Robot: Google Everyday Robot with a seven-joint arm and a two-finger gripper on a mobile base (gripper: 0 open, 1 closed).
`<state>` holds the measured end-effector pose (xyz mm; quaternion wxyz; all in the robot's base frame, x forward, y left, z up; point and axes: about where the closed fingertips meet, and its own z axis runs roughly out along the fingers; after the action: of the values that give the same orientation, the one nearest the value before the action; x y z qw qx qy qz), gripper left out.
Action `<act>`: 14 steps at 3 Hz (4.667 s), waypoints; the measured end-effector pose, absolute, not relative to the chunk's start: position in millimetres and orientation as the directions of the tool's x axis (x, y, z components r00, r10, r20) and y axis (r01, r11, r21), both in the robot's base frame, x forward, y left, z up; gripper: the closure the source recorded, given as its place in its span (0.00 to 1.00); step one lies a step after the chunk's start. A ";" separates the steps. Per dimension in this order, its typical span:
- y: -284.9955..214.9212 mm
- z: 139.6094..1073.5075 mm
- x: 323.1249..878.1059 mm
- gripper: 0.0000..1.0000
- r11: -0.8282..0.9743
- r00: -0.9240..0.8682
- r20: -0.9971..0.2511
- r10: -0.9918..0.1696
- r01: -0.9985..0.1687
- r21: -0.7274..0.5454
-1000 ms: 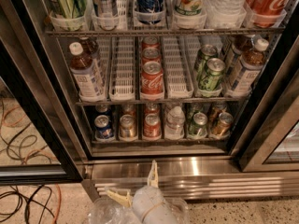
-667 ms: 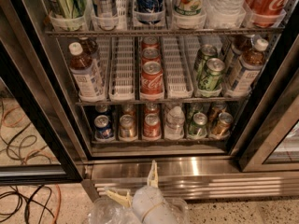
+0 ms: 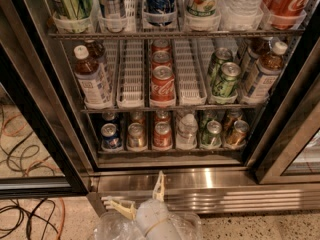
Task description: Pick pepsi can from bottom shelf of fridge
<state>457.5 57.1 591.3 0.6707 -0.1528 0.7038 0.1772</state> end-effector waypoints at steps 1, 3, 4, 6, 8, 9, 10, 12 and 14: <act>77.7 574.5 469.6 0.00 0.893 -0.008 -0.995 0.101 -0.440 0.094; 108.3 536.4 478.0 0.00 0.904 0.074 -0.987 0.144 -0.415 0.100; 110.2 536.3 479.1 0.00 0.897 0.133 -0.984 0.120 -0.439 0.050; 108.2 555.9 494.3 0.00 0.879 0.319 -0.948 0.016 -0.455 -0.138; 108.3 556.0 494.4 0.15 0.879 0.320 -0.947 0.016 -0.456 -0.139; 108.7 555.9 494.3 0.08 0.879 0.320 -0.947 0.016 -0.456 -0.139; 113.9 555.3 497.3 0.04 0.875 0.320 -0.947 0.013 -0.462 -0.144; 122.1 554.4 515.9 0.18 0.869 0.319 -0.948 0.004 -0.469 -0.154; 129.7 564.9 549.1 0.11 0.858 0.346 -0.938 -0.002 -0.482 -0.179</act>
Offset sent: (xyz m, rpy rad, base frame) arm 0.0226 0.0555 -0.0434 0.0752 -0.5339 -0.2622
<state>549.1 129.7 564.9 0.7904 -0.2193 0.5515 0.1516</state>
